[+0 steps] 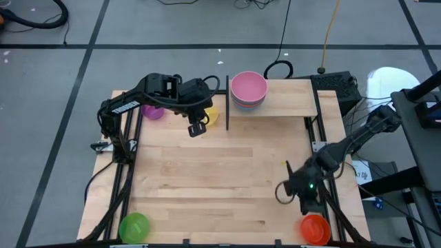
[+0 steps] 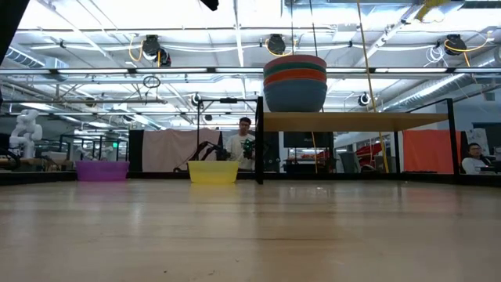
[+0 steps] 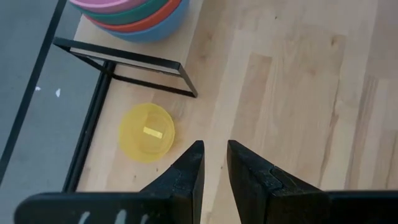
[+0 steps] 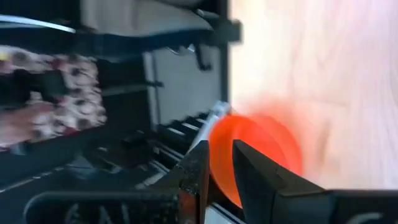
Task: Place and stack bowls onto a shelf
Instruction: Adjust the stacked bowl on the shelf
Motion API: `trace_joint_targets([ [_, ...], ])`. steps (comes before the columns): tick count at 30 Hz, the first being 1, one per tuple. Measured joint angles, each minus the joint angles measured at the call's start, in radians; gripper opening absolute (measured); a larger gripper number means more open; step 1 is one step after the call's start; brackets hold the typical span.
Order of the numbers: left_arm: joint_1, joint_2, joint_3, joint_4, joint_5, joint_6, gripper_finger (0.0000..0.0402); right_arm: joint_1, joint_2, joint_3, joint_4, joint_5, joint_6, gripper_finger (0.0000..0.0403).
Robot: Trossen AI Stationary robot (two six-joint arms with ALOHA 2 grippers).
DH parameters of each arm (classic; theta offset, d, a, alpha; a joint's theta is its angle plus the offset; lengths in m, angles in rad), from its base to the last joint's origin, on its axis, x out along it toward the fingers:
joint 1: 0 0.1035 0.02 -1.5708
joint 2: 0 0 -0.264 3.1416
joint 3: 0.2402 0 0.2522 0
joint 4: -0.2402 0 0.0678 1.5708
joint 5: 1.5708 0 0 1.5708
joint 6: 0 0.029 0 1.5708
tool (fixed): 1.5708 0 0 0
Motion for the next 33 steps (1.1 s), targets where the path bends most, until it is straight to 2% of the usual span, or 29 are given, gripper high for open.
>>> trace_joint_targets([
  [7,-0.013,0.000,0.000,0.000,0.000,-0.069,0.0076,0.150,0.069,0.000,-0.057,0.157,-0.022,0.0063],
  [13,-0.042,0.000,0.000,0.000,0.000,-0.149,0.0076,0.258,0.119,0.000,-0.043,0.203,-0.031,0.0063],
  [16,-0.064,0.000,0.000,0.000,0.000,-0.169,0.0076,0.295,0.146,0.000,-0.055,0.267,-0.053,0.0063],
  [20,-0.095,0.000,0.000,0.000,0.000,-0.169,0.0076,0.318,0.178,0.000,-0.060,0.319,-0.051,0.0063],
  [33,-0.149,0.000,0.000,0.000,0.000,-0.194,0.0076,0.324,0.256,-0.006,-0.043,0.316,-0.076,0.0063],
])
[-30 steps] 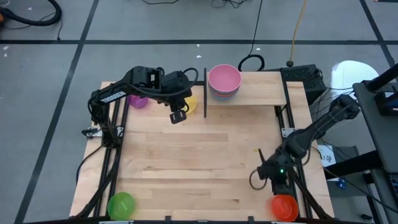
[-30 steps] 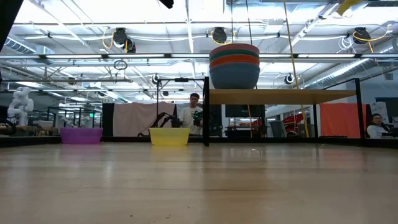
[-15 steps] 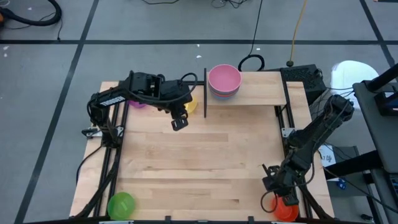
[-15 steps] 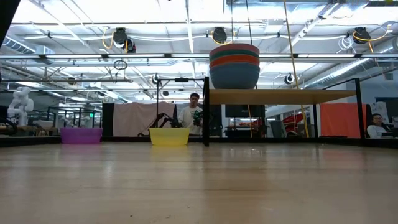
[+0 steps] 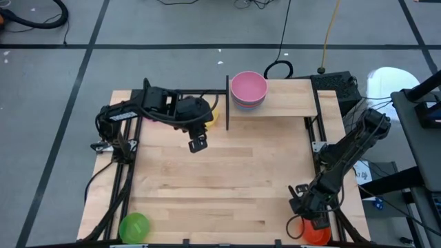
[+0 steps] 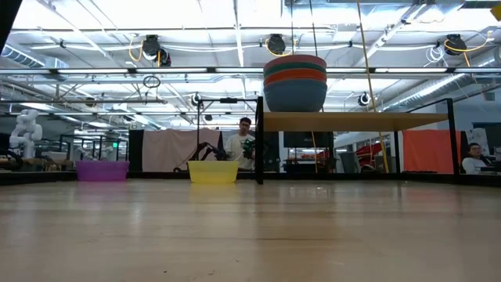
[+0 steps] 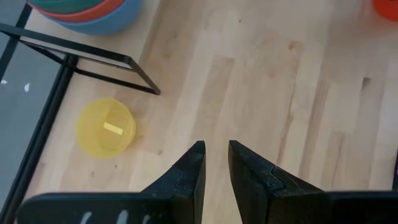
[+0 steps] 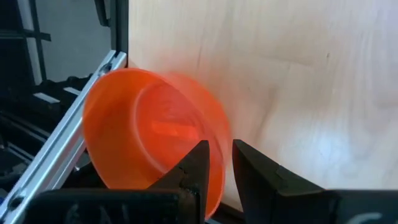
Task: Place and stack bowls onto a shelf
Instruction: Adjust the stacked bowl on the shelf
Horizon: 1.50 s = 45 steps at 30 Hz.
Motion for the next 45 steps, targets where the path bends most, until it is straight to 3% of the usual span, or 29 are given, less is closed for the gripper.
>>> trace_joint_targets([
  [9,-0.021,0.000,0.000,0.000,0.000,-0.024,0.0076,0.000,0.007,-0.136,0.238,0.000,0.148,0.0063],
  [13,-0.025,0.000,0.000,0.000,0.000,-0.029,0.0076,0.000,0.007,-0.157,0.231,0.007,0.195,0.0033],
  [15,-0.025,0.000,0.000,0.000,0.000,-0.043,0.0076,0.000,0.007,-0.158,0.232,0.055,0.199,0.0010],
  [19,-0.025,0.000,0.000,0.000,0.000,-0.068,0.0076,-0.001,0.005,-0.157,0.235,0.179,0.254,0.0003],
  [24,-0.025,0.000,0.000,0.000,0.000,-0.105,0.0076,-0.006,-0.005,-0.157,0.224,0.215,0.265,0.0001],
  [27,-0.025,0.000,0.000,0.000,0.000,-0.130,0.0076,-0.018,-0.030,-0.136,0.154,0.239,0.265,0.0001],
  [35,-0.025,0.000,0.000,0.000,0.000,-0.183,0.0076,-0.104,-0.132,0.042,-0.245,0.348,0.244,0.0000],
  [41,-0.025,0.000,0.000,0.000,-0.005,-0.184,0.0076,-0.240,-0.195,0.164,-0.414,0.440,0.239,0.0000],
  [45,-0.025,0.000,0.000,0.000,-0.008,-0.168,0.0076,-0.360,-0.211,0.256,-0.489,0.556,0.203,0.0000],
])
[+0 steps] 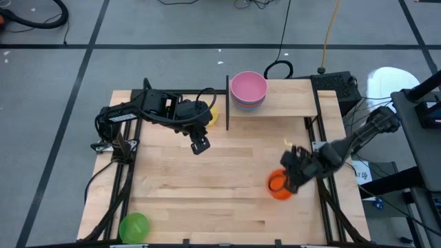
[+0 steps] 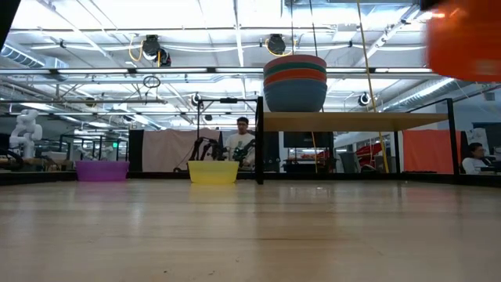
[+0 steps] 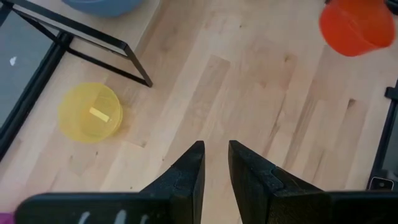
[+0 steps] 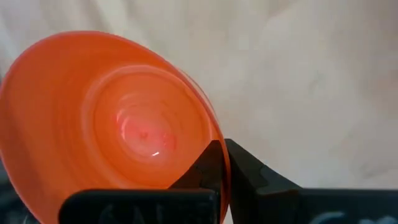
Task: Place and stack bowls onto a shelf
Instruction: Adjust the stacked bowl on the shelf
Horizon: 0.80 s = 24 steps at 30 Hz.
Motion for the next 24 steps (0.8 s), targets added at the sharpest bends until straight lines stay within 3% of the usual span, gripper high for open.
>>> trace_joint_targets([
  [8,0.000,0.000,0.000,0.000,-0.002,0.098,0.0076,-0.295,-0.001,0.170,-0.070,0.194,-0.168,0.0000],
  [13,0.004,0.000,0.000,0.000,-0.002,0.108,0.0076,-0.472,0.000,0.226,-0.159,0.205,-0.284,0.0000],
  [19,0.006,0.000,0.000,0.000,-0.002,0.116,0.0076,-0.642,-0.011,0.283,-0.399,0.250,-0.294,0.0000],
  [24,0.023,0.000,0.000,0.000,-0.002,0.080,0.0076,-0.780,-0.017,0.285,-0.418,0.317,-0.408,0.0000],
])
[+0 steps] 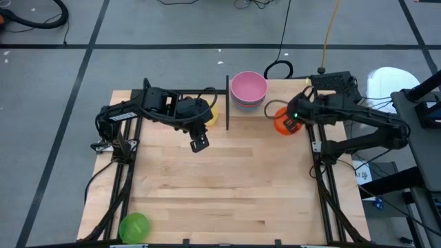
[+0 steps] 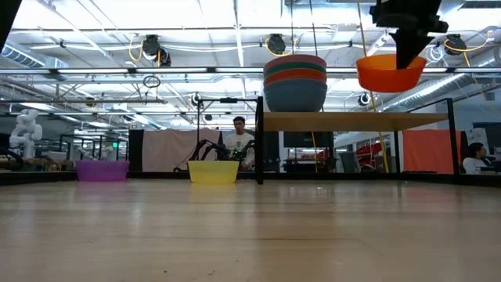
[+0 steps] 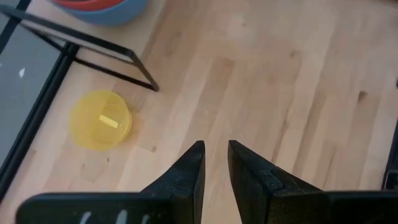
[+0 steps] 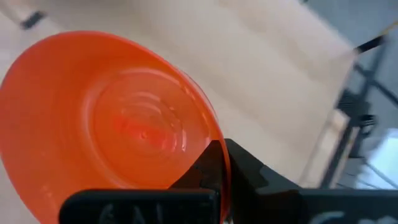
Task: Place and stack bowls onto a shelf
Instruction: Adjust the stacked bowl on the shelf
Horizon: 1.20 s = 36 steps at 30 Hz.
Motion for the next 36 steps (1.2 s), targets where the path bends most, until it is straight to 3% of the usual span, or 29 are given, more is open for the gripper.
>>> trace_joint_targets([
  [6,0.026,0.000,0.000,0.000,-0.001,-0.043,0.0076,-0.190,0.000,0.000,0.046,0.074,-0.149,0.0000],
  [17,0.054,0.000,0.000,0.002,-0.031,-0.116,0.0076,-0.502,0.003,0.000,0.316,0.068,-0.486,0.0000],
  [19,0.055,0.000,0.000,0.002,-0.036,-0.128,0.0076,-0.541,0.010,0.000,0.328,0.023,-0.515,0.0000],
  [22,0.055,0.000,0.000,0.002,-0.041,-0.145,0.0076,-0.587,0.022,-0.013,0.339,-0.068,-0.567,0.0000],
  [30,0.056,0.000,0.000,0.003,-0.043,-0.171,0.0076,-0.642,0.032,-0.144,0.507,-0.094,-0.640,0.0000],
  [36,0.060,0.000,0.000,0.004,-0.043,-0.171,0.0076,-0.657,0.031,-0.184,0.525,-0.193,-0.697,0.0000],
])
